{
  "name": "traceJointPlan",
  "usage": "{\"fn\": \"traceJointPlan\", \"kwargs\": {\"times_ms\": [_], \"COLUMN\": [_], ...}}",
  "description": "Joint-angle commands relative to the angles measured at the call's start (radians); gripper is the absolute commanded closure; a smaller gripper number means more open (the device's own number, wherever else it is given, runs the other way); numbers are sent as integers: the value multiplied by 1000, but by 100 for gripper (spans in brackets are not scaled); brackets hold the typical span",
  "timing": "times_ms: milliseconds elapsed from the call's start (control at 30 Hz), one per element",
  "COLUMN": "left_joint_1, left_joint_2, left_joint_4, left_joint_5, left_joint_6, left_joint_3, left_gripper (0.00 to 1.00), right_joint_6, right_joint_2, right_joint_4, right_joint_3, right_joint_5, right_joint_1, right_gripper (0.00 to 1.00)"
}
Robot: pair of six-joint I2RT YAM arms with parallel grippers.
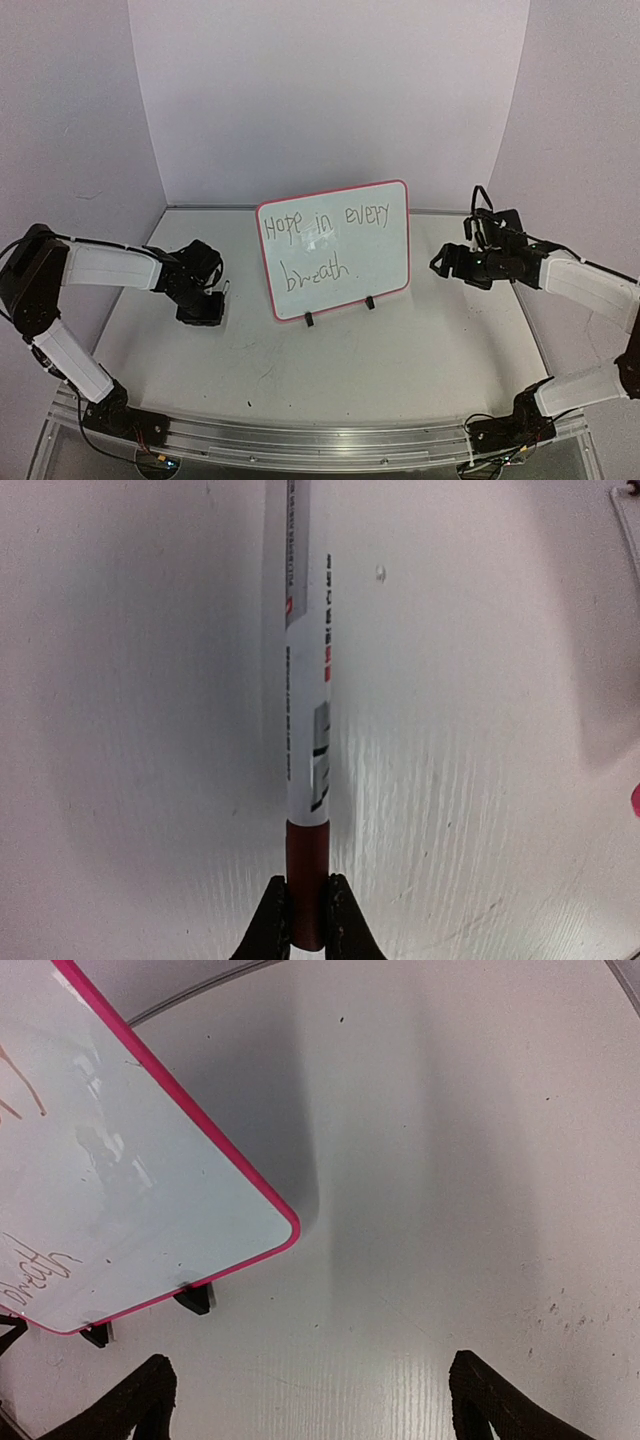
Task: Write a sentence on the whiteboard
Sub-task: Place the whiteboard marker in the corner of the board.
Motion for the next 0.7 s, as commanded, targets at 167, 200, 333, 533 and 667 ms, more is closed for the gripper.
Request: {"fn": "traceJointPlan", "kwargs": {"times_ms": [167,200,333,533,667], "left_joint_1": [102,115,190,403,513], "left_joint_2": [75,68,15,-118,-224], "left_joint_4": [102,103,105,154,247], "left_joint_5": [-2,-2,-9,8,-16], "left_joint_6": [105,110,138,181,188], "left_joint_3": [101,106,116,86,20], "left_gripper": [26,17,1,0,1], "right_joint_6": [-80,-93,-130,-159,-152], "right_joint_2": [-68,-74,-100,-154,-217], "right_joint_4": [5,6,10,53,125], "right_joint_3": [-42,-39,-29,-53,-116], "right_joint_5": [157,160,205,231,259], "right_joint_1": [-18,-21,-39,-114,-157], "right_gripper": [9,9,9,8,8]}}
